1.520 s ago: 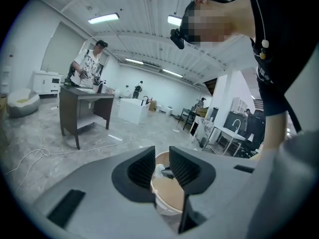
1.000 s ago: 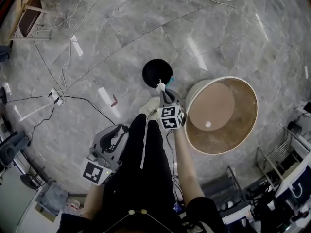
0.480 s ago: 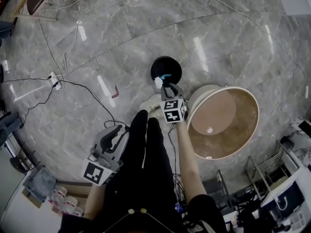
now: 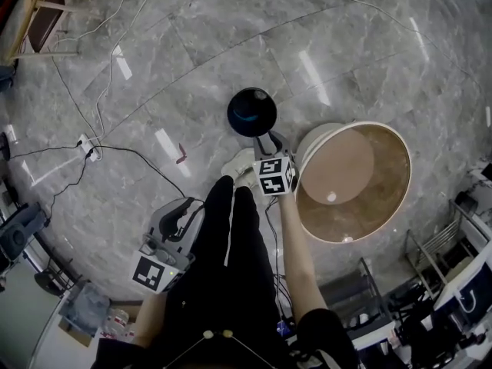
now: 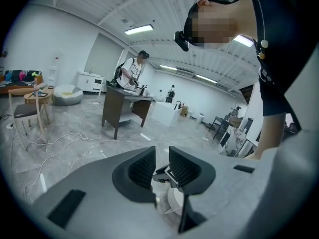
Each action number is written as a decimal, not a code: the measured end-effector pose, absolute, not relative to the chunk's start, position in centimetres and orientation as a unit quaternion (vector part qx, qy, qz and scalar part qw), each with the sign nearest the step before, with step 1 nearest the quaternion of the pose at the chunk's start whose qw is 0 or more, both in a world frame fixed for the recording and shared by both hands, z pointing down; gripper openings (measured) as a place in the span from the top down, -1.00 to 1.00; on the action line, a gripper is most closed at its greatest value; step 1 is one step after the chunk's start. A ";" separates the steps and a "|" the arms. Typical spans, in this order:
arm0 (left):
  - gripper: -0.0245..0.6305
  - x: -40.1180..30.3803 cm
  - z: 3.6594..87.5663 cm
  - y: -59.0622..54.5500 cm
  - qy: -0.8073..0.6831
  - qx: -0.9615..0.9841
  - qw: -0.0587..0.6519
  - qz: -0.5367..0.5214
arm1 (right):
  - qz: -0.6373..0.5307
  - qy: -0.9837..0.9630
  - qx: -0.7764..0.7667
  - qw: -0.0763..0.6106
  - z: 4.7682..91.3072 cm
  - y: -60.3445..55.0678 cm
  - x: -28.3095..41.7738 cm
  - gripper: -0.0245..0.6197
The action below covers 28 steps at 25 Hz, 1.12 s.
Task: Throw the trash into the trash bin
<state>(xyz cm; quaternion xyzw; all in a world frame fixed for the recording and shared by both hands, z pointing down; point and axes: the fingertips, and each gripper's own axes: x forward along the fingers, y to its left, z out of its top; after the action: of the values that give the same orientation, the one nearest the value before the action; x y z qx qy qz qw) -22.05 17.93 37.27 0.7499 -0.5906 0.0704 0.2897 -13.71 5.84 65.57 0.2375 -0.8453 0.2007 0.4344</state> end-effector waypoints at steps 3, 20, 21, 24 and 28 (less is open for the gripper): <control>0.66 -20.7 37.1 16.9 -0.560 0.773 0.287 0.082 | 0.219 -0.834 0.268 0.430 65.4 5.9 -11.1 0.42; 0.66 -4.0 39.1 11.3 -0.337 0.884 0.282 0.161 | 0.374 -0.671 0.487 0.415 70.4 11.5 16.1 0.14; 0.66 -3.1 39.3 11.3 -0.327 0.886 0.283 0.166 | 0.384 -0.658 0.499 0.413 70.9 12.2 17.6 0.14; 0.66 -0.9 40.0 11.1 -0.298 0.893 0.285 0.181 | 0.404 -0.623 0.531 0.409 72.3 13.9 21.2 0.09; 0.66 2.0 40.1 10.4 -0.261 0.904 0.287 0.178 | 0.425 -0.595 0.552 0.401 74.1 15.6 23.1 0.06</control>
<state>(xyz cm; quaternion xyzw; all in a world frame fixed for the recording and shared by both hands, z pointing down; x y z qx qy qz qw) 2.00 10.45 40.14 0.9044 -0.2611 0.1785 0.2866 23.15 15.57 74.07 0.5519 -0.5947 0.4252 0.4012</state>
